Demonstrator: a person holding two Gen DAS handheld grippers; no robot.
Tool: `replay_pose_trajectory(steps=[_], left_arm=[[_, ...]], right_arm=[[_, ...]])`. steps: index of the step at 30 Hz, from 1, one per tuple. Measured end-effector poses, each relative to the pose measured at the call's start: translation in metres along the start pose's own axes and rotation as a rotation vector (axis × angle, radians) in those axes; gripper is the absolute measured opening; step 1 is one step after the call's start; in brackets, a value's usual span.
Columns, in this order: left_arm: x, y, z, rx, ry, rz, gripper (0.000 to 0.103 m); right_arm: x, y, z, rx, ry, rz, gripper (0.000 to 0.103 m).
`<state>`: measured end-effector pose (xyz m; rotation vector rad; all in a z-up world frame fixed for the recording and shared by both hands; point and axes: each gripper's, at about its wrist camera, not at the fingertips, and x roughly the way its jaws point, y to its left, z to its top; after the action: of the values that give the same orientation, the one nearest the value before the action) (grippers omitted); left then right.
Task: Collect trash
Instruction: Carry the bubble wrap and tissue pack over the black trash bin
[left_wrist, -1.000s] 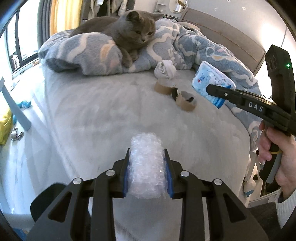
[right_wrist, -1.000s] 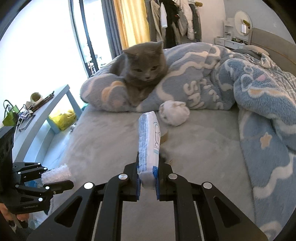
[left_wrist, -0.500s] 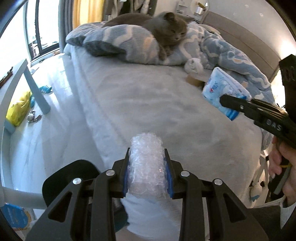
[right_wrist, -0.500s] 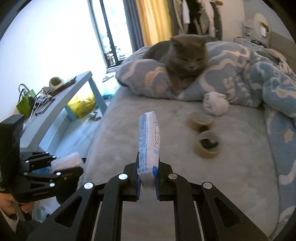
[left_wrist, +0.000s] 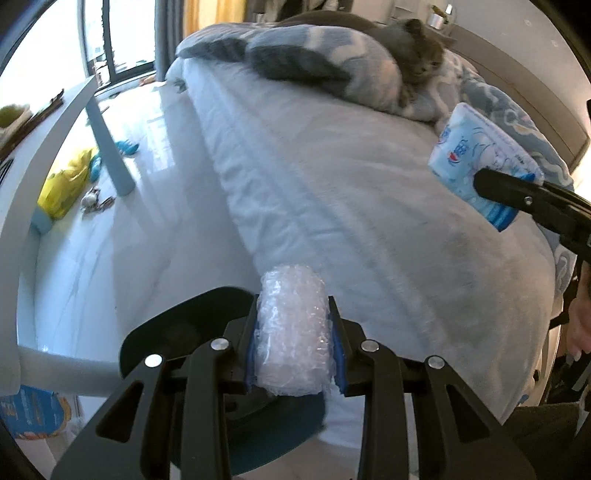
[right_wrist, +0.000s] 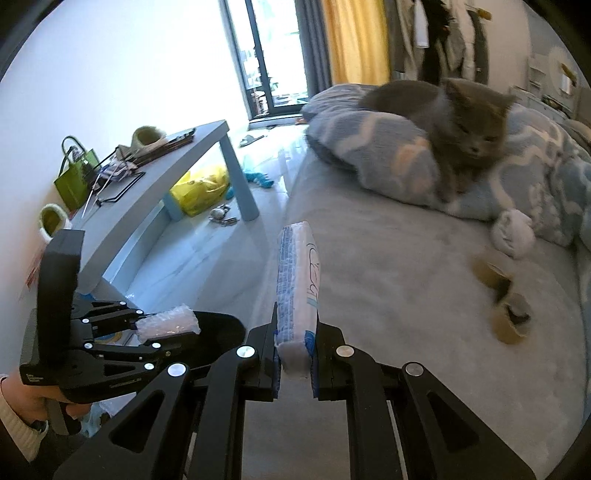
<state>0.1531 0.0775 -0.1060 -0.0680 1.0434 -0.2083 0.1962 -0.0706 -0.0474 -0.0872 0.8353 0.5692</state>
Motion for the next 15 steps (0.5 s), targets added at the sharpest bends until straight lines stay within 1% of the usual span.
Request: replay_pose_trajectory(steps=[5,9,12,15], left_arm=[[0.003,0.03,-0.008,-0.048,0.02,0.026,0.034],[0.006,0.053,-0.016,-0.079,0.053,0.05,0.035],[0.009,0.063,-0.023,-0.091,0.078,0.063,0.035],[0.014,0.073,-0.031,-0.103,0.109,0.059,0.035]], right_arm=[[0.019,0.035,0.008,-0.056,0.016,0.014,0.012],[0.032,0.059,0.011,-0.096,0.031,0.022,0.012],[0.041,0.075,0.013,-0.116,0.044,0.037,0.012],[0.046,0.085,0.014,-0.127,0.05,0.047,0.012]])
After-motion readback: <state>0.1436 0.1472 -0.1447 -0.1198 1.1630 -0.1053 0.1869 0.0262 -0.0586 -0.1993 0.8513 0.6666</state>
